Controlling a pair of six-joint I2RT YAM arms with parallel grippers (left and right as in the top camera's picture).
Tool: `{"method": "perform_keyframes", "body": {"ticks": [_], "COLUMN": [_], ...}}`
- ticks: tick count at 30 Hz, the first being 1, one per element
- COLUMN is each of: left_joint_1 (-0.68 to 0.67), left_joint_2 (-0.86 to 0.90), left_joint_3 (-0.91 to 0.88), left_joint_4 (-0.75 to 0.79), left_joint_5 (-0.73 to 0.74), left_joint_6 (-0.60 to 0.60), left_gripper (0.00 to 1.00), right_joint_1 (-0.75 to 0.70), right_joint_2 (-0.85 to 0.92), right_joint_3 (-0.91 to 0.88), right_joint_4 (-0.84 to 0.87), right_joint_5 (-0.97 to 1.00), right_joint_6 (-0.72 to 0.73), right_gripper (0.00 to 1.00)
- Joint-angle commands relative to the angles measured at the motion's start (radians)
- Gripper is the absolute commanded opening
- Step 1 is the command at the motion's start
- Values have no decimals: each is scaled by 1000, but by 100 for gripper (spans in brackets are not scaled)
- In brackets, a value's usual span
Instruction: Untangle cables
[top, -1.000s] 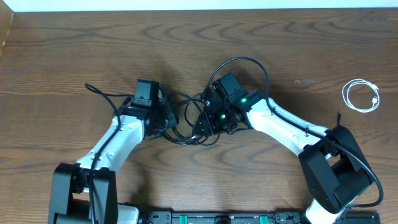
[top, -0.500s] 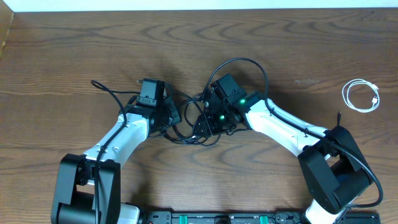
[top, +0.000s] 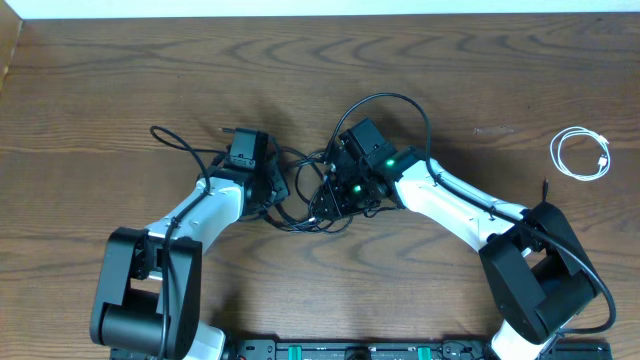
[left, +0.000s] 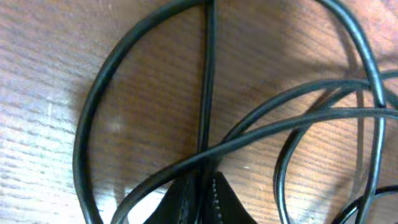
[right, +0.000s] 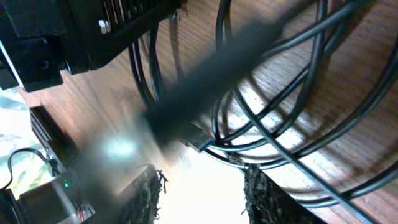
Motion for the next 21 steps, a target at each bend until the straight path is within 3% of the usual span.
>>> {"method": "perform_keyframes", "body": {"ticks": [1,4,7,11,21], "left_joint_1": [-2,-2,-2,2,97], "left_joint_2": [-15,-75,-108,-128,-128], "left_joint_3": [-15,-15,-15,-15,-15], "left_joint_4": [-6,-6,-6,-18,-26], "left_joint_5": [52,233,335,380,547], "left_joint_6": [49,100,93,3,-175], "left_gripper": [8,8,8,8,8], "right_joint_1": [4,4,5,5,29], "right_joint_2": [-17,-17,-17,-17,-17], "right_joint_3": [5,5,5,5,5], "right_joint_4": [-2,-2,15,48,81], "right_joint_5": [1,-5,-66,-162,-134], "right_joint_6": [-15,-16,-45,-173,-192], "right_gripper": [41,49,47,46,38]}}
